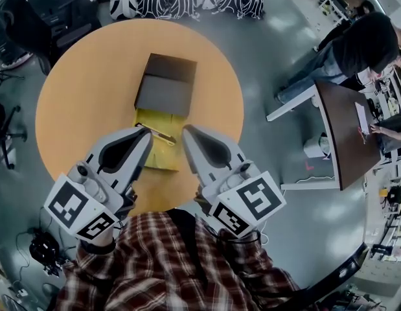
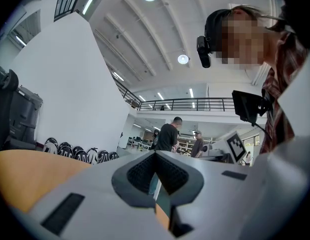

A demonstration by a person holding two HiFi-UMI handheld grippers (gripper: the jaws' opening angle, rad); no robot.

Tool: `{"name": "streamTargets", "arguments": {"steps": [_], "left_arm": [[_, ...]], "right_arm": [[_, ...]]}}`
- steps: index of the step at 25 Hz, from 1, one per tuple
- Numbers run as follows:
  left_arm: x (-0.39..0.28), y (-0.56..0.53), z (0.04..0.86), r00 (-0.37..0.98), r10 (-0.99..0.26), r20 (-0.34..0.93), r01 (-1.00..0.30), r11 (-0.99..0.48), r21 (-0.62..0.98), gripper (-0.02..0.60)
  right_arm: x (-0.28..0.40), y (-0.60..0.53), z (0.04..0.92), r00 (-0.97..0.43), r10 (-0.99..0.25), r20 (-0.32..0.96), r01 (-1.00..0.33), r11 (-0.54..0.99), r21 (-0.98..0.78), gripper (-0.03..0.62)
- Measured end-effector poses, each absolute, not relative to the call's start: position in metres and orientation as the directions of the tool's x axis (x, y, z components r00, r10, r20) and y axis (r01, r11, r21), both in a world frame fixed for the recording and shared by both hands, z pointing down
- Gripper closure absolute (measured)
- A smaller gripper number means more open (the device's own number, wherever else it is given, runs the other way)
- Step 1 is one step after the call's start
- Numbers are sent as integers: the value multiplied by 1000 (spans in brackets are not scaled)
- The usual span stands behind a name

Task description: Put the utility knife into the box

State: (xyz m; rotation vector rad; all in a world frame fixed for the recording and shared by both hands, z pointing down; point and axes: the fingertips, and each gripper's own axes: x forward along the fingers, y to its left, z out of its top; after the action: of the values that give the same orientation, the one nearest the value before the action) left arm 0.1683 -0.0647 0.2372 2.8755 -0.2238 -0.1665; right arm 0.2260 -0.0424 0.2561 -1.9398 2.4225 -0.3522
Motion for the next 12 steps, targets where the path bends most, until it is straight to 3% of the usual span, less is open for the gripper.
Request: {"name": "streamTargets", "arguments": {"steps": [12], "left_arm": [[164, -65, 241, 980, -176, -90, -147, -953, 264, 571]], "right_arm": [[225, -47, 261, -243, -960, 140, -958, 215, -188, 582]]}}
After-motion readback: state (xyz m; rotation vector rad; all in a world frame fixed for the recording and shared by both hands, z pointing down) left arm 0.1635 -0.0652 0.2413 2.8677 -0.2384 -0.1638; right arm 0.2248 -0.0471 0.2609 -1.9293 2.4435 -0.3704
